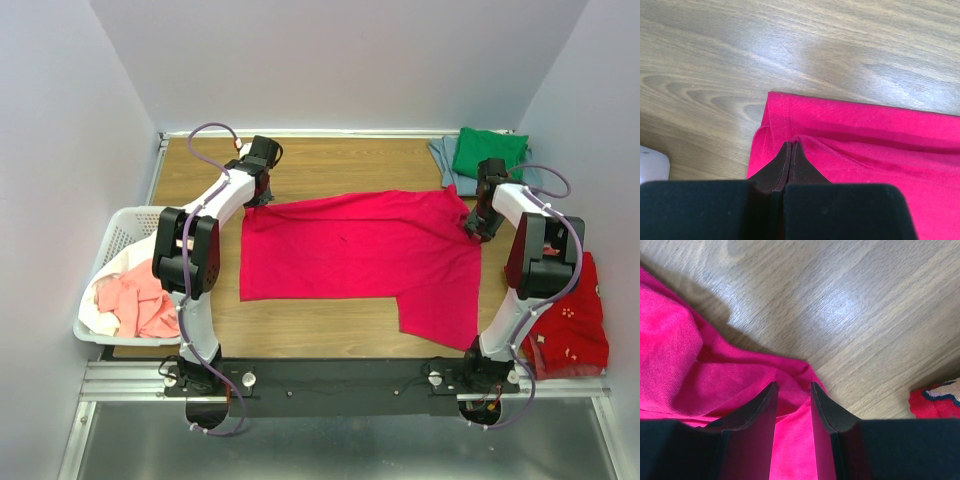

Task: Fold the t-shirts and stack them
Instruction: Flatten the tshirt out

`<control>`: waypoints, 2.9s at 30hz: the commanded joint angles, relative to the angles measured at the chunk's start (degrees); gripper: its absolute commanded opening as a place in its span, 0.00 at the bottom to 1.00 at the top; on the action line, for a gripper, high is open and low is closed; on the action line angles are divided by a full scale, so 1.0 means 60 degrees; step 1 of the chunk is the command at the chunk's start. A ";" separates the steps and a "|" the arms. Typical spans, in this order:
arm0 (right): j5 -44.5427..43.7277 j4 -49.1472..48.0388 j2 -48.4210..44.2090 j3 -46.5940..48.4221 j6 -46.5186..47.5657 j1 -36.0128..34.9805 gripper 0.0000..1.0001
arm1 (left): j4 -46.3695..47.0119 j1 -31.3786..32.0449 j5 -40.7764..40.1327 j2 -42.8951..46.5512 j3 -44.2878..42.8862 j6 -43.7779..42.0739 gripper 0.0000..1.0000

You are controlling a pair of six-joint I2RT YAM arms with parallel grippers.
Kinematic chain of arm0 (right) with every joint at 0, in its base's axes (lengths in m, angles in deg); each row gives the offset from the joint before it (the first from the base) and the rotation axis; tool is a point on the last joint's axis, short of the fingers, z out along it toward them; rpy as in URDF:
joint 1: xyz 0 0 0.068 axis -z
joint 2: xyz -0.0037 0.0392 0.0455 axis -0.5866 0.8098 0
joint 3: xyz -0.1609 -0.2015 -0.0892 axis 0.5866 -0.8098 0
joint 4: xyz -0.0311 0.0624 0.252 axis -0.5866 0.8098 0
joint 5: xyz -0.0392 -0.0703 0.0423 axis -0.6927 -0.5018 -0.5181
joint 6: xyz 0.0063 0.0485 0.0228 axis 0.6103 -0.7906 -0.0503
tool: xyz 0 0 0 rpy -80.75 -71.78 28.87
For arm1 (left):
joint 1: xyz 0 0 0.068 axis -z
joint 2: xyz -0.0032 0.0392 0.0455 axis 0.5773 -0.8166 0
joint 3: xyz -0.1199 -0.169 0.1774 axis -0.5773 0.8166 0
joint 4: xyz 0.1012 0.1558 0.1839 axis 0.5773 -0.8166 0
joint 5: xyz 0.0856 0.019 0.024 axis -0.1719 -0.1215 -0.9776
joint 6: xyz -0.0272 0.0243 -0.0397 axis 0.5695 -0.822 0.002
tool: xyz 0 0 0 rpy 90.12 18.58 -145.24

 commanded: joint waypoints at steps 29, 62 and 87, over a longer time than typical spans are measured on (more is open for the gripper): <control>-0.0098 0.0428 -0.0431 0.1022 0.0408 0.0059 0.10 | -0.0481 -0.0134 -0.0437 0.0050 -0.0786 -0.0177 0.00; 0.0035 0.0442 -0.0167 -0.0076 0.0217 0.0059 0.33 | -0.0232 -0.0149 -0.0379 0.0255 -0.0171 -0.0177 0.00; -0.0200 0.0325 0.0536 0.0304 0.0335 0.0074 0.21 | -0.0305 -0.0149 -0.0305 0.0079 -0.0317 -0.0206 0.00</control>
